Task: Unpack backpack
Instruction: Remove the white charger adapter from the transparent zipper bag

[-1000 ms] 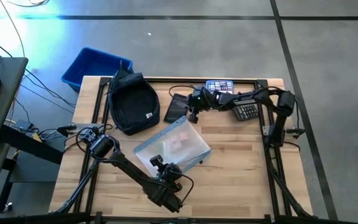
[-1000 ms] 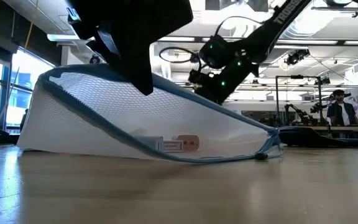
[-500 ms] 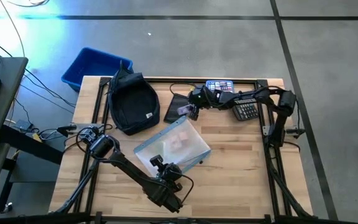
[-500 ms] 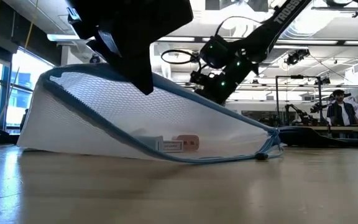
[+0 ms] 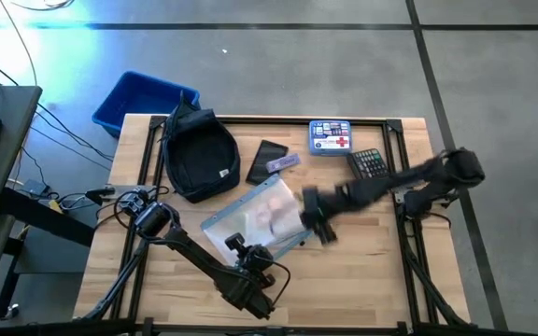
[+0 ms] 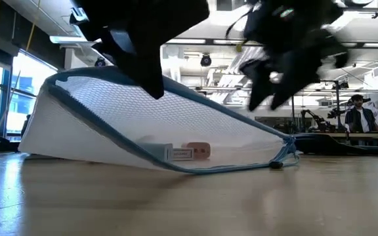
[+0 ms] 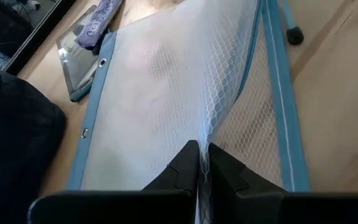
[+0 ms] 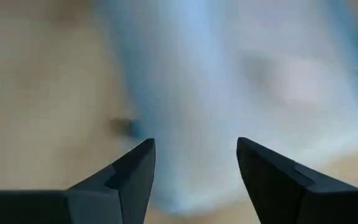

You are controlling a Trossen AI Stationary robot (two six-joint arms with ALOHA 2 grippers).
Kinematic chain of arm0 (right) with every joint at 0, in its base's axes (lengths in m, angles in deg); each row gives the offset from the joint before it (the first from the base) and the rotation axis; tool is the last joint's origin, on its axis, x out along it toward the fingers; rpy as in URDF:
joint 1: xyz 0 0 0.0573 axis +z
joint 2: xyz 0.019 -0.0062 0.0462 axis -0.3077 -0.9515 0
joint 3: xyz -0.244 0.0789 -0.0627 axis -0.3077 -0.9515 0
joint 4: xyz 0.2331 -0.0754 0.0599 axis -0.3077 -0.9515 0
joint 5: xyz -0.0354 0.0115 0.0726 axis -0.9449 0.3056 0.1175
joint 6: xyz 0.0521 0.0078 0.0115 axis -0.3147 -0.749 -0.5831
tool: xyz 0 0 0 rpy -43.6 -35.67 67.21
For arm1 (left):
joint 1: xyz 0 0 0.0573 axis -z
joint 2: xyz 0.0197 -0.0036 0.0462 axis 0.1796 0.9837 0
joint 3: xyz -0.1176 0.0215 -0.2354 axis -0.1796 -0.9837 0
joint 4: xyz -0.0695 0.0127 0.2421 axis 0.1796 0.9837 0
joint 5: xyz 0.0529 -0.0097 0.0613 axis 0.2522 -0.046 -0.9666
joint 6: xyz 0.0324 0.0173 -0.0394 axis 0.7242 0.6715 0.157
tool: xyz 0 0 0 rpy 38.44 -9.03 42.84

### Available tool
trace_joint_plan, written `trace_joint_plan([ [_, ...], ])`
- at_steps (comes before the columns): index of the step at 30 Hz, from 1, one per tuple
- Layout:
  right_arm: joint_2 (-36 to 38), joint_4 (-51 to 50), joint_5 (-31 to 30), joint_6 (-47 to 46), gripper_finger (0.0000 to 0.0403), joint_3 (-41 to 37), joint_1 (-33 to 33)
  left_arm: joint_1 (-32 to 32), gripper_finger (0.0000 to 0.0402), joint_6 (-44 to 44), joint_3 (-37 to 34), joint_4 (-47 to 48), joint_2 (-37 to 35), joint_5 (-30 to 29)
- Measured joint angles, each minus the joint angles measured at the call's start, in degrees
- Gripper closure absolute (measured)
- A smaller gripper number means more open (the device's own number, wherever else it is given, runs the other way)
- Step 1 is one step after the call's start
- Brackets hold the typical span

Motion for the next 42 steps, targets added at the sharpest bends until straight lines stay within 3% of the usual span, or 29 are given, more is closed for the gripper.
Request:
trace_joint_plan([
  [5, 0.00, 18.98, -7.25, -11.32, 0.0194, -9.49, 13.50, -0.02, 0.0401, 0.73, 0.05, -8.42, -0.04, 0.04],
  [9, 0.00, 31.01, -15.37, -17.18, 0.0194, -14.00, 19.63, 0.10, 0.0401, 11.32, 1.86, -18.94, -0.25, 0.20],
  [14, -2.02, 36.45, -20.75, -18.65, 0.0194, -14.50, 20.56, -1.31, 0.0401, 15.12, 1.81, -20.11, -0.26, -0.64],
  [22, -9.94, 48.22, -21.09, -20.09, 0.0191, -14.37, 17.60, -1.48, 0.0402, 15.20, 1.79, -20.06, -0.22, -1.96],
  [35, -20.47, 48.30, -21.99, -16.66, 0.0110, -6.47, 15.24, -1.29, 0.0401, 16.33, 1.75, -20.31, -0.17, -1.82],
  [42, -22.95, 35.47, -23.44, -18.98, 0.0126, -0.33, 14.20, -0.92, 0.0401, 17.10, 1.73, -20.36, -0.17, -1.90],
])
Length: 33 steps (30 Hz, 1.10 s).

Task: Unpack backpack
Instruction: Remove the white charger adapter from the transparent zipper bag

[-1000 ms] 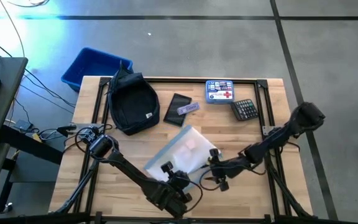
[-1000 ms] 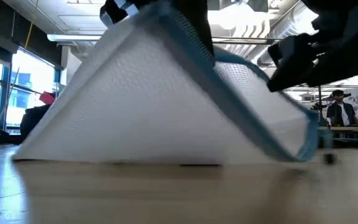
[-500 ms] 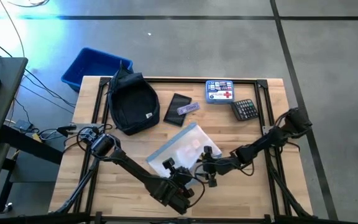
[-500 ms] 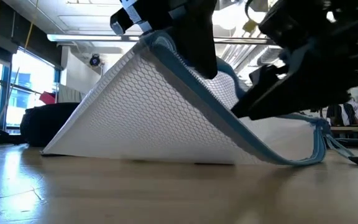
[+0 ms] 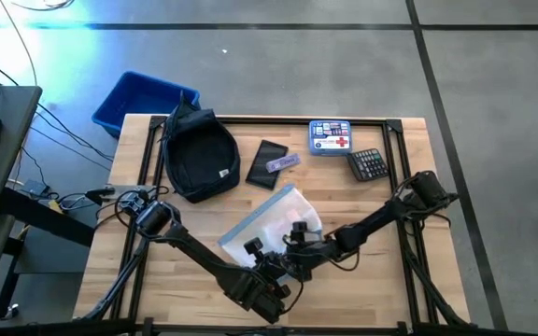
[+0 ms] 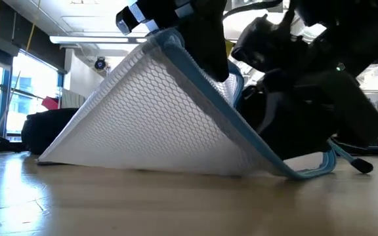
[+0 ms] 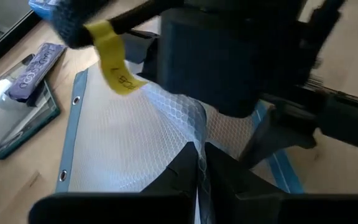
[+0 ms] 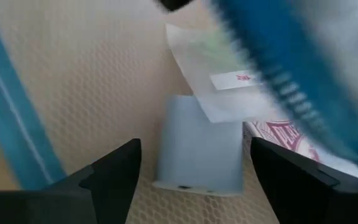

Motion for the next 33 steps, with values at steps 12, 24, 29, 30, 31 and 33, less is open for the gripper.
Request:
trace_joint_plan([
  [12, 7.00, -20.98, -0.64, -3.18, 0.0244, 0.89, 3.39, 0.35, 0.0401, -6.80, 0.02, 8.09, 0.00, -0.05],
  [24, 32.63, -28.39, -9.49, -3.14, 0.0244, -8.38, 2.11, 0.37, 0.0401, -12.02, 0.02, 13.05, 0.09, 0.59],
  [29, 36.31, -10.41, 0.41, -0.84, 0.0244, -17.97, -16.30, 0.37, 0.0401, -11.97, 0.02, 12.77, 0.11, 0.57],
  [30, 35.57, -6.93, 3.36, -0.85, 0.0244, -19.05, -20.25, 0.37, 0.0401, -11.95, 0.02, 12.77, 0.11, 0.57],
  [31, 34.50, -3.72, 5.43, -0.80, 0.0244, -19.66, -24.14, 0.37, 0.0401, -11.84, 0.02, 12.76, 0.11, 0.55],
  [33, 31.66, 0.26, 7.58, -0.64, 0.0244, -19.62, -31.11, 0.37, 0.0401, -11.80, 0.00, 12.74, 0.11, 0.57],
])
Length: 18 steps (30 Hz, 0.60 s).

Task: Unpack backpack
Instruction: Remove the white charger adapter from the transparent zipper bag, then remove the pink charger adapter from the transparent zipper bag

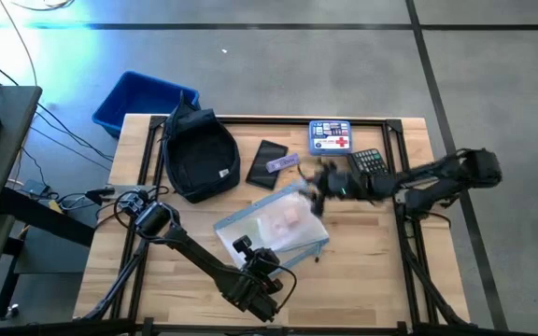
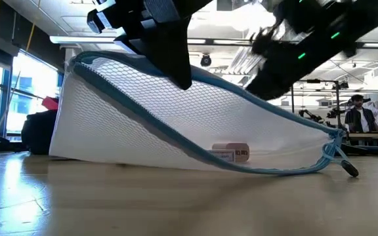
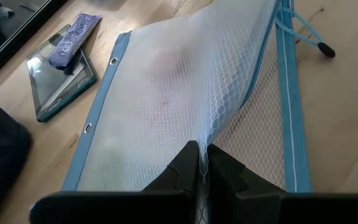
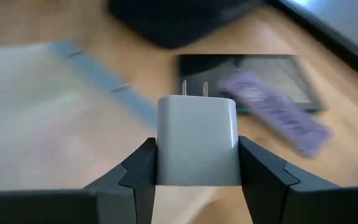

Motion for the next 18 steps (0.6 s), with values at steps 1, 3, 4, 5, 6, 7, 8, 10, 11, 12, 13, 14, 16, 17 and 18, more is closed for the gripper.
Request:
trace_joint_plan([
  [1, -1.85, 0.93, 0.50, 0.65, 0.0244, 0.85, -3.49, 0.02, 0.0401, 0.02, 0.00, 0.00, 0.00, -0.02],
  [3, -6.00, 1.42, 0.60, 1.41, 0.0244, 3.42, -9.34, 0.00, 0.0401, 0.67, -0.02, -0.28, 0.00, -0.02],
  [4, -8.08, 1.41, 0.60, 1.34, 0.0244, 5.02, -11.86, 0.02, 0.0401, 0.85, -0.02, -0.58, 0.00, -0.02],
  [5, -10.26, 1.47, 0.73, 1.12, 0.0244, 6.71, -13.99, 0.00, 0.0401, 0.85, -0.02, -0.79, 0.00, -0.02],
  [6, -12.40, 1.56, 1.09, 1.02, 0.0244, 8.21, -15.96, 0.00, 0.0401, 0.85, -0.02, -0.79, 0.00, -0.02],
  [7, -14.34, 0.96, 1.85, 1.02, 0.0244, 9.72, -17.56, 0.00, 0.0401, 0.85, -0.02, -0.93, 0.00, -0.03],
  [8, -16.14, 0.14, 2.34, 1.01, 0.0243, 11.25, -18.96, 0.00, 0.0401, 0.85, -0.02, -0.99, 0.00, -0.04],
  [10, -19.10, -1.71, 2.89, 1.00, 0.0213, 14.29, -20.95, 0.00, 0.0401, 0.90, -0.02, -1.01, 0.00, -0.04],
  [11, -20.05, -2.66, 2.90, 1.02, 0.0187, 15.68, -21.58, 0.00, 0.0401, 1.09, -0.02, -1.03, 0.00, -0.04],
  [12, -20.70, -3.86, 2.91, 1.00, 0.0159, 17.02, -22.03, 0.00, 0.0401, 1.27, -0.02, -1.09, 0.00, -0.04],
  [13, -20.96, -4.99, 2.94, 0.99, 0.0131, 18.04, -22.22, 0.00, 0.0401, 1.29, -0.02, -1.18, 0.00, -0.04],
  [14, -20.97, -5.59, 2.90, 0.99, 0.0106, 18.67, -22.29, 0.00, 0.0401, 1.29, -0.02, -1.18, 0.00, -0.04],
  [16, -20.15, -6.35, 2.58, 1.36, 0.0062, 19.08, -21.78, 0.02, 0.0401, 1.29, -0.02, -1.20, 0.00, -0.04],
  [17, -19.29, -6.75, 1.96, 1.45, 0.0046, 19.06, -21.23, 0.06, 0.0402, 1.29, -0.02, -1.18, 0.02, -0.04],
  [18, -18.16, -7.22, 1.71, 1.45, 0.0032, 19.03, -20.56, 0.07, 0.0401, 1.29, -0.02, -1.22, 0.00, -0.02],
])
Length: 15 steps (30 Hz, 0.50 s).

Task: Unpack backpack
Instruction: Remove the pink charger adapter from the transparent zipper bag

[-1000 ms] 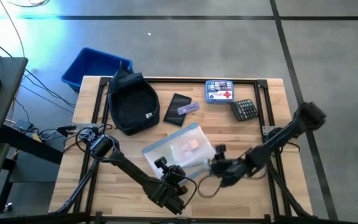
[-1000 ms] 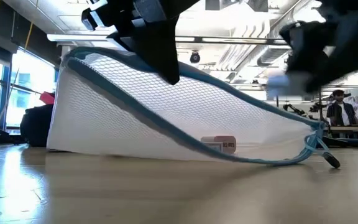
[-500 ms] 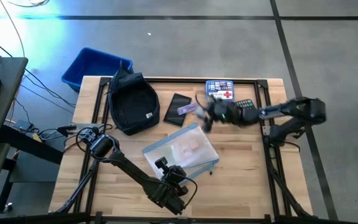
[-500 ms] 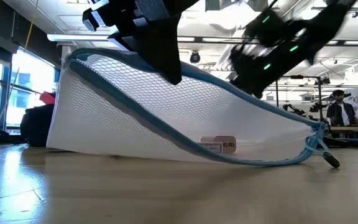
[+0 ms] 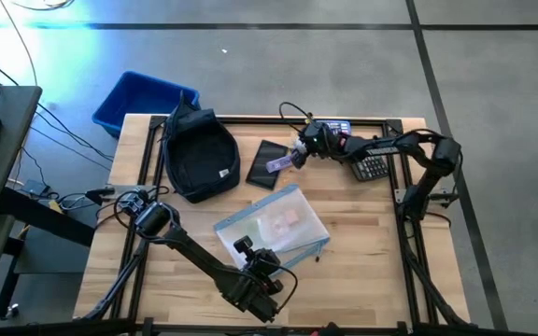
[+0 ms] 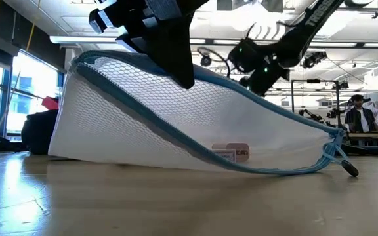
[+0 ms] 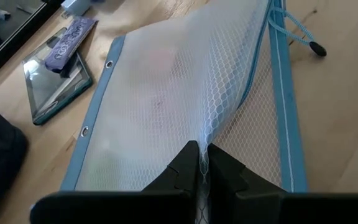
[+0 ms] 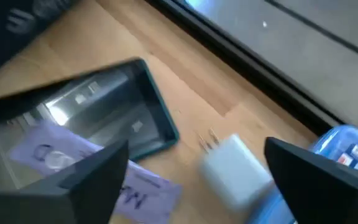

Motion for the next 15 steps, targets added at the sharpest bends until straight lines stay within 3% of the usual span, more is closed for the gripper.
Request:
trace_joint_plan([
  [6, 6.62, -9.75, -1.40, 4.14, 0.0009, -0.12, 10.27, 0.00, 0.0402, 0.00, 0.00, -0.60, 0.01, 0.19],
  [10, 9.15, -16.51, -2.70, 5.85, 0.0019, -0.13, 23.48, 0.07, 0.0401, 0.00, 0.00, -1.06, 0.02, 0.02],
  [15, 9.25, -22.67, -10.88, 3.14, 0.0029, -0.20, 42.52, 0.52, 0.0401, -0.02, 0.00, -1.13, 0.02, -0.49],
])
